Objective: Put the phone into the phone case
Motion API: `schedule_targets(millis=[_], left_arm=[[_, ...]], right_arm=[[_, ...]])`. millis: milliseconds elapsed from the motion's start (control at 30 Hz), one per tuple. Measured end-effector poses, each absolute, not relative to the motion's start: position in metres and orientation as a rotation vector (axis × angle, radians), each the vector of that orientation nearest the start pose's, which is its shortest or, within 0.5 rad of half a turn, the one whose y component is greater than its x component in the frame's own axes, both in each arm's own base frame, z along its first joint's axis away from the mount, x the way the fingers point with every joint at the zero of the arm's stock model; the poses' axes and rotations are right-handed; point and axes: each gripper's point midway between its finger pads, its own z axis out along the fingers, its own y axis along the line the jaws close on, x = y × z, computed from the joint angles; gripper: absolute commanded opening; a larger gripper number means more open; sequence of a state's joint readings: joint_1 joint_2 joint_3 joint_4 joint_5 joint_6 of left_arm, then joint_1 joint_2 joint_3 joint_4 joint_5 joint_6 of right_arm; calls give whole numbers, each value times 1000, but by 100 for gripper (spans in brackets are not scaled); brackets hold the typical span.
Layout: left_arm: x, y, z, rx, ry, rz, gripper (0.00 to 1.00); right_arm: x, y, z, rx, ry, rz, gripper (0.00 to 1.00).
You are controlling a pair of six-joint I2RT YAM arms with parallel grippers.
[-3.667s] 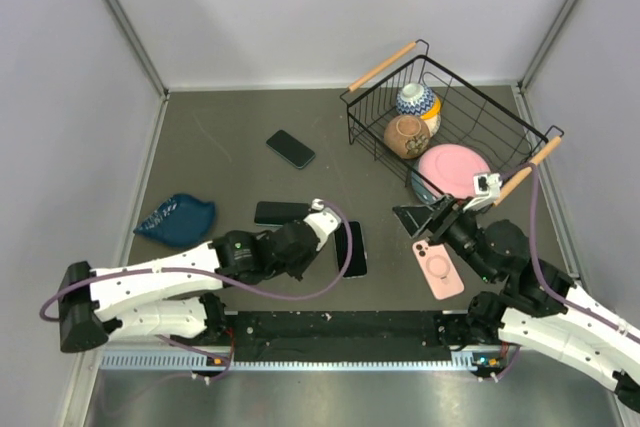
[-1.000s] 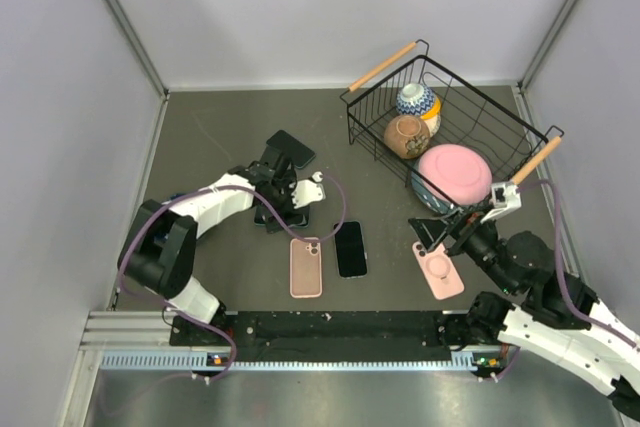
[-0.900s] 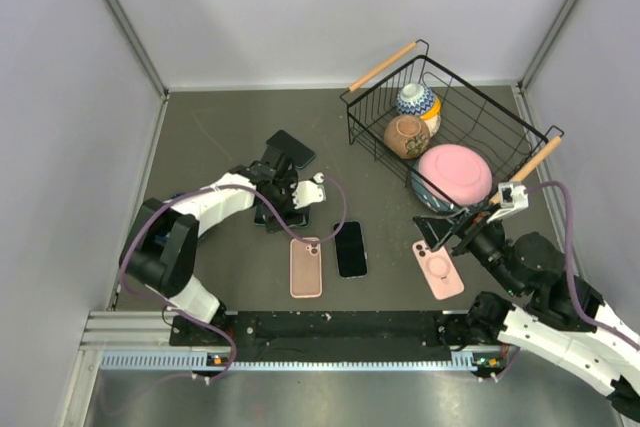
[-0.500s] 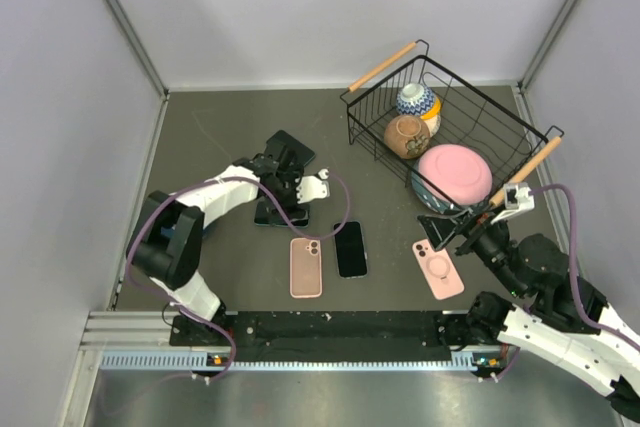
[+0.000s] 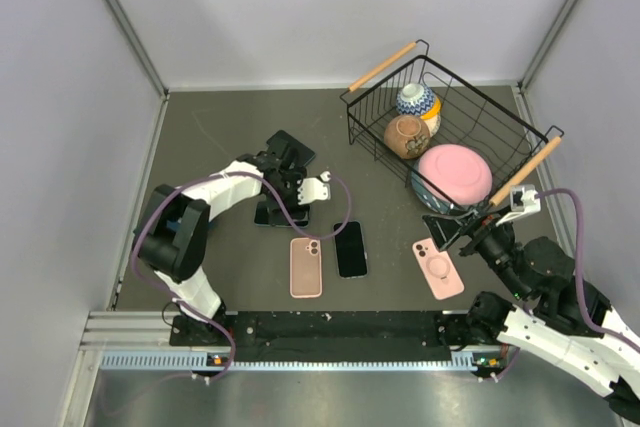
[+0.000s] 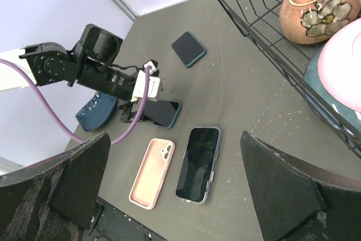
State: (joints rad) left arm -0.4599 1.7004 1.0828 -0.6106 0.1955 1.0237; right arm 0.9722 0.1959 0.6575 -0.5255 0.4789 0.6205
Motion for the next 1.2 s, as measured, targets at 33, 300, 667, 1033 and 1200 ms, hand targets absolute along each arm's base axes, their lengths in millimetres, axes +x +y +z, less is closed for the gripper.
schedule_targets(millis=[33,300,667,1033,1200], left_arm=[[317,-157,37,1900,2003,-133,95],[310,-162,38,1927,1982,-202,99],[308,-162,42,1956,1947,-209,99],[305,-164,33,1990,1971,-264,99],[301,-163,27,2005,1990,-292,99]], right_arm=[[157,125,279,84,1691,823,99],[159,121,278,96,1688,802,99],[160,119,276,99,1691,789,99],[158,114,280,115,1667,797,99],[159,113,280,118,1666,791,99]])
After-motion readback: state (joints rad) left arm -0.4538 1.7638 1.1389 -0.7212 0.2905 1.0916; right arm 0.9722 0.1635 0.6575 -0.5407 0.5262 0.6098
